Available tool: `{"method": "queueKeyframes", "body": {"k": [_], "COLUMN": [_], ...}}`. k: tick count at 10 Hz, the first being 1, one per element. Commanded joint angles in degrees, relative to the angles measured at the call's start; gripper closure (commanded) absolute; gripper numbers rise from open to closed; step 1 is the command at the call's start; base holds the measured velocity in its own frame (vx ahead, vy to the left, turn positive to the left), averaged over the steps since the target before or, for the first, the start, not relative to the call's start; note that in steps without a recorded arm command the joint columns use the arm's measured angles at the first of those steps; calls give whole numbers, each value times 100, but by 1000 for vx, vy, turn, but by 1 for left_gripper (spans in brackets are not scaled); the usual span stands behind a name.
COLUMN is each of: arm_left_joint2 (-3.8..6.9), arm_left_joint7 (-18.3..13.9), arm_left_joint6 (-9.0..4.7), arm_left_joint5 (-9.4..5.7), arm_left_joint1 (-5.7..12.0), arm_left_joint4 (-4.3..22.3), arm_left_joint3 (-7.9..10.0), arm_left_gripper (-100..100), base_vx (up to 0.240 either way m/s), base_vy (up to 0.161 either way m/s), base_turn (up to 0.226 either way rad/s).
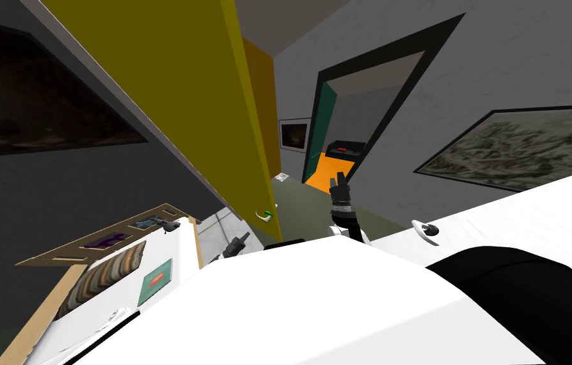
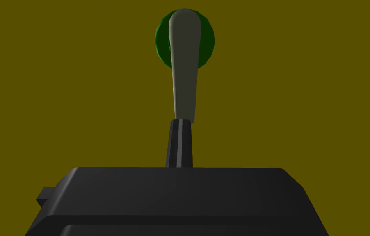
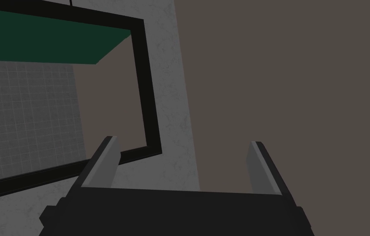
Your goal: Push the door open
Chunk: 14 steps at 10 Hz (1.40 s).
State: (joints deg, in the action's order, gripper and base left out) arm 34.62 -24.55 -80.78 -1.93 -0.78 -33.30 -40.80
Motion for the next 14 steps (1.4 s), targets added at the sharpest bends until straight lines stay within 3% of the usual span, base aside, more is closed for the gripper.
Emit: {"method": "queueKeyframes", "body": {"k": [1, 3, 4, 7, 8, 9, 13, 14], "arm_left_joint2": [0, 0, -38, -83, -83, -141, -279, -279], "arm_left_joint7": [0, 0, -23, -51, -48, -57, -72, -72], "arm_left_joint6": [0, 0, 140, 307, 236, 378, 676, 676], "arm_left_joint5": [0, 0, -115, -252, -216, -220, -216, -216], "arm_left_joint1": [-1, -1, 1, 4, 24, 98, 284, 284], "arm_left_joint4": [0, 0, 31, 67, 99, 100, 108, 108], "arm_left_joint3": [0, 0, 181, 397, 340, 401, 528, 528], "arm_left_gripper": [100, 100, -100, -100, -100, -100, -100, -100], "base_vx": [-15, -3, -52, -101, -47, 68, 149, 102], "base_vy": [14, 3, -72, -102, -48, -67, -121, -86], "base_turn": [0, 0, 157, 102, 21, -85, -82, 9]}}
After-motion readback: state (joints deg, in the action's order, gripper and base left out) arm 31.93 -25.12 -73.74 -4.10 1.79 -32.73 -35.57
